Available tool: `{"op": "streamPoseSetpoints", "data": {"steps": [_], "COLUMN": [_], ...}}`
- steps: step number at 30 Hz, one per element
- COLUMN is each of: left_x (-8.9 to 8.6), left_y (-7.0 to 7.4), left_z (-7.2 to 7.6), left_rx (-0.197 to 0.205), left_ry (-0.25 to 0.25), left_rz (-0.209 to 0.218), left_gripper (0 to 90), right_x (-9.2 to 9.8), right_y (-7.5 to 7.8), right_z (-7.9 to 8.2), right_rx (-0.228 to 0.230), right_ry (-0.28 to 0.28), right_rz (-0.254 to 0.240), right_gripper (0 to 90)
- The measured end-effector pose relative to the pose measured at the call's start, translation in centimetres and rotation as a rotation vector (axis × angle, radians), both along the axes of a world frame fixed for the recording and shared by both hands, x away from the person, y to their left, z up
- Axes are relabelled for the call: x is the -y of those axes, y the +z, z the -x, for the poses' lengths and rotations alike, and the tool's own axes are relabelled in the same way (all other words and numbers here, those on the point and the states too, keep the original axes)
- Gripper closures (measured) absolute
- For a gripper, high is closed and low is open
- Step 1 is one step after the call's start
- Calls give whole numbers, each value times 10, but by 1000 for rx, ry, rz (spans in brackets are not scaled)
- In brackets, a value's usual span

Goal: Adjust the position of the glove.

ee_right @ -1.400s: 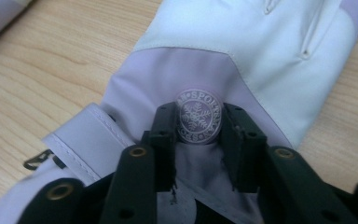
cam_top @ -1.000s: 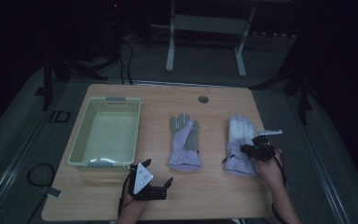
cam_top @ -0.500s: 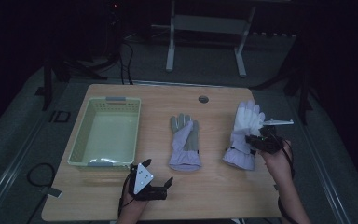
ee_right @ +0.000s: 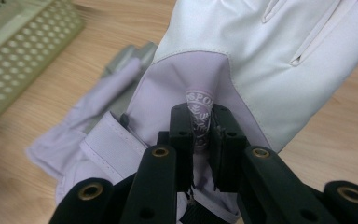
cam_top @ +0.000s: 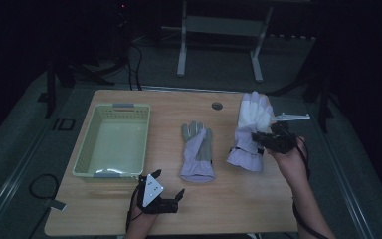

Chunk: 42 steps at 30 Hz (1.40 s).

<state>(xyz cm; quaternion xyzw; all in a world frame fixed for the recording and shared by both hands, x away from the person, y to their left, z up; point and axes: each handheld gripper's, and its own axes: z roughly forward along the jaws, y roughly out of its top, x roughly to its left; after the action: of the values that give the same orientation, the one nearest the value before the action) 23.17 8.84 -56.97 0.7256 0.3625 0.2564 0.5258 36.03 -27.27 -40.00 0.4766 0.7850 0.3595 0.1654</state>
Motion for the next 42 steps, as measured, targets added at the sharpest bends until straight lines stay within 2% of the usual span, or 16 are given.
{"op": "streamPoseSetpoints", "data": {"steps": [11,17,20,24,28,33,36,42], "left_x": [0,0,0,0,0,0,0,0], "left_y": [0,0,0,0,0,0,0,0], "left_z": [0,0,0,0,0,0,0,0], "left_rx": [1,2,2,1,1,1,-1,0], "left_ry": [-4,-5,-5,-5,-6,-7,-7,-7], "left_rz": [0,-2,0,2,3,4,4,5], "left_gripper": [2,2,2,2,2,2,2,2], "right_x": [-61,-95,-110,-125,-130,-131,-134,-136], "right_y": [9,7,3,-7,-21,-39,-53,-78], "right_z": [3,3,2,-2,-8,-18,-25,-38], "right_rx": [-3,-21,-28,-59,-89,-131,-146,-199], "right_ry": [122,182,194,212,220,193,186,163], "right_rz": [-24,-39,-22,-17,-8,-6,30,52], "right_gripper": [807,807,807,806,806,806,805,799]}}
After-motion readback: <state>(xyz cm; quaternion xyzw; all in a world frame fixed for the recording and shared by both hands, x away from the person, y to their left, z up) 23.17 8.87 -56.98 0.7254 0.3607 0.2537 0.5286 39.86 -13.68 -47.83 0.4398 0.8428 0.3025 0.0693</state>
